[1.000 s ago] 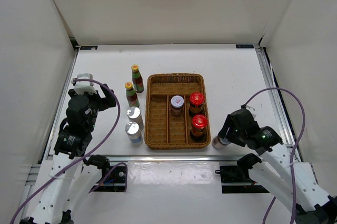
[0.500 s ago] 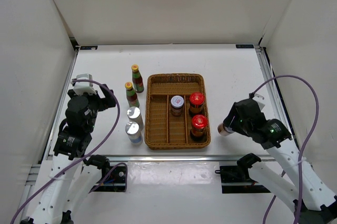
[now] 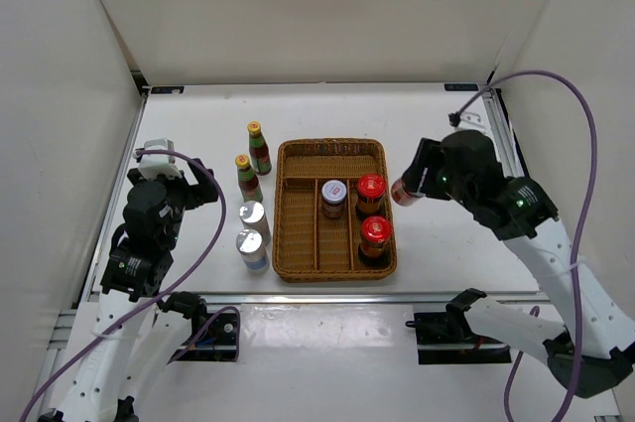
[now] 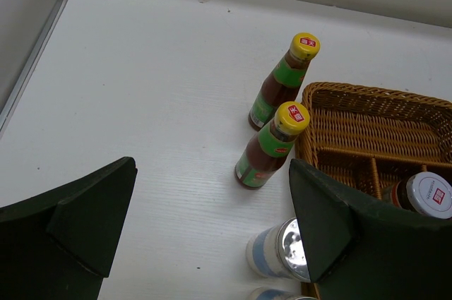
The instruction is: Organize the condiment bottles
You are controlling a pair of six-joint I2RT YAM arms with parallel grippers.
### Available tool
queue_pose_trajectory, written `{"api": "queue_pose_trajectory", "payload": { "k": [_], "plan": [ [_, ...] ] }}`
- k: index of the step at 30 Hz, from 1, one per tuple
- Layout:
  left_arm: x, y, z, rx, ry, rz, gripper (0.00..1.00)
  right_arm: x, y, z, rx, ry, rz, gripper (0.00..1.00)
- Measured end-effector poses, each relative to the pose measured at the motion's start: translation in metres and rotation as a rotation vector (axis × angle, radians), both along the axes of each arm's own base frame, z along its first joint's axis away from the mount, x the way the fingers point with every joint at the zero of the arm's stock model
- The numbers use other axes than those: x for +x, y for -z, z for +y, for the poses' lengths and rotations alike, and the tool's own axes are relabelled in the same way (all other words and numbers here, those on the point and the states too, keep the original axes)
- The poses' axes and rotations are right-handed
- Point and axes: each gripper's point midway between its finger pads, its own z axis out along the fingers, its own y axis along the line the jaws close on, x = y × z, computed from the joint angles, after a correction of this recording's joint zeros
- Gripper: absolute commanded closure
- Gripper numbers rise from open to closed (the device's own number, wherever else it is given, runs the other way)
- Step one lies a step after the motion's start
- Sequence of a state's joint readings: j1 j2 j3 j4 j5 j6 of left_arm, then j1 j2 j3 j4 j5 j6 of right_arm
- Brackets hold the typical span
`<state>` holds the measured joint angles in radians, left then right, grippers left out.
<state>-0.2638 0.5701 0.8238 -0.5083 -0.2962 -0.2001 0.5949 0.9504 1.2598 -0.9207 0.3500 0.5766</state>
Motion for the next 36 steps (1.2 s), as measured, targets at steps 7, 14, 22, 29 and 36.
{"api": "queue_pose_trajectory", "payload": {
  "k": [7, 14, 22, 29, 36],
  "plan": [
    [0.000, 0.000, 0.000, 0.001, 0.000, 0.001, 0.01, -0.003, -0.009, 0.065, -0.022, -0.252, -0.020, 1.00],
    [0.000, 0.001, 0.000, 0.001, 0.000, 0.002, 0.01, -0.029, 0.012, 0.118, -0.084, -0.444, 0.014, 1.00],
    [0.002, 0.003, 0.000, 0.003, 0.000, 0.011, 0.01, -0.045, 0.052, 0.150, -0.118, -0.533, 0.035, 1.00],
    [0.002, 0.002, 0.000, 0.003, 0.000, 0.010, 0.01, -0.050, 0.108, 0.149, -0.145, -0.541, 0.098, 1.00],
    [0.001, -0.001, -0.002, -0.004, 0.012, -0.011, 0.01, -0.047, 0.134, 0.166, -0.109, -0.548, 0.106, 1.00]
  ]
}}
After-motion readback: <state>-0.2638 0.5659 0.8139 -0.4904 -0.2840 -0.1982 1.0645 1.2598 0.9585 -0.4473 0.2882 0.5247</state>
